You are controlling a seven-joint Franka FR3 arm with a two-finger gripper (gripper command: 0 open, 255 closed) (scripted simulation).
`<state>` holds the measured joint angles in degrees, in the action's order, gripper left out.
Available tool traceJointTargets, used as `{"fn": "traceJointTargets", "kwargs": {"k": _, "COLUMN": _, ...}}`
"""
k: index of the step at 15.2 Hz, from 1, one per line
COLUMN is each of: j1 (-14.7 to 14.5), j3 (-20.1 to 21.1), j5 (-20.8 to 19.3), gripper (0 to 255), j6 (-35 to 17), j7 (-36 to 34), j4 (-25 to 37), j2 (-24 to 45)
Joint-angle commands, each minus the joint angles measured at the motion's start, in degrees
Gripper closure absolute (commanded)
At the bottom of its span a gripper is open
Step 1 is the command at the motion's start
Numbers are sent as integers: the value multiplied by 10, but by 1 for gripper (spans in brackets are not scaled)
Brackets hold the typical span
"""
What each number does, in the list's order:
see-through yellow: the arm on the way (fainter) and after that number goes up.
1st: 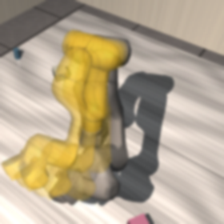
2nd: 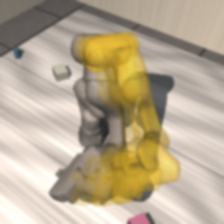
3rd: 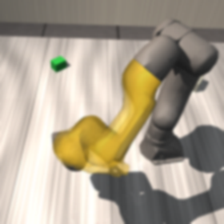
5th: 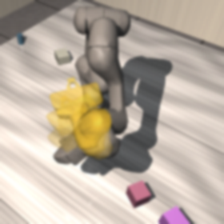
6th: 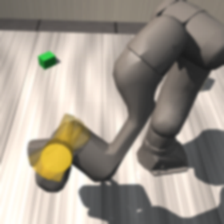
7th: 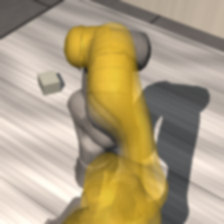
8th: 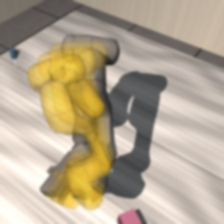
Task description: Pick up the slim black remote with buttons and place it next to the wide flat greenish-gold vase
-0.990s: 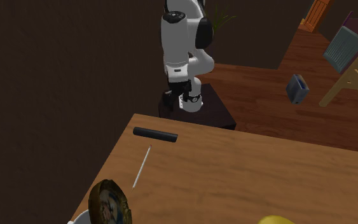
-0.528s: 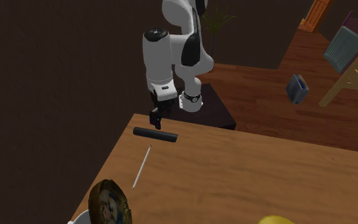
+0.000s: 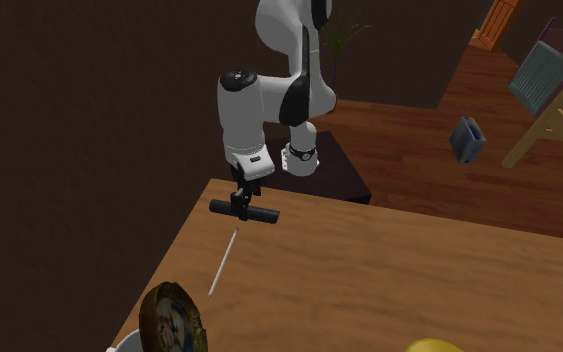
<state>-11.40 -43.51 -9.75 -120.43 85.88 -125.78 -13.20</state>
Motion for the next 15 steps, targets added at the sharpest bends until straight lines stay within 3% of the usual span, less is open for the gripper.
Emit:
{"fn": "traceJointTargets", "kwargs": {"k": 1, "j1": -2, "j3": -4, "j5": 5, "gripper": 0, "j6": -17, "j7": 4, "j4": -9, "j2": 9}}
{"fn": "traceJointTargets", "kwargs": {"k": 9, "j1": -2, "j3": -5, "j5": 6, "gripper": 0, "j6": -21, "j7": 5, "j4": -11, "j2": 11}}
{"fn": "traceJointTargets", "kwargs": {"k": 10, "j1": -2, "j3": -5, "j5": 6, "gripper": 255, "j6": -21, "j7": 5, "j4": -11, "j2": 11}}
{"fn": "traceJointTargets", "kwargs": {"k": 15, "j1": -2, "j3": -5, "j5": 6, "gripper": 255, "j6": -21, "j7": 4, "j4": -12, "j2": 10}}
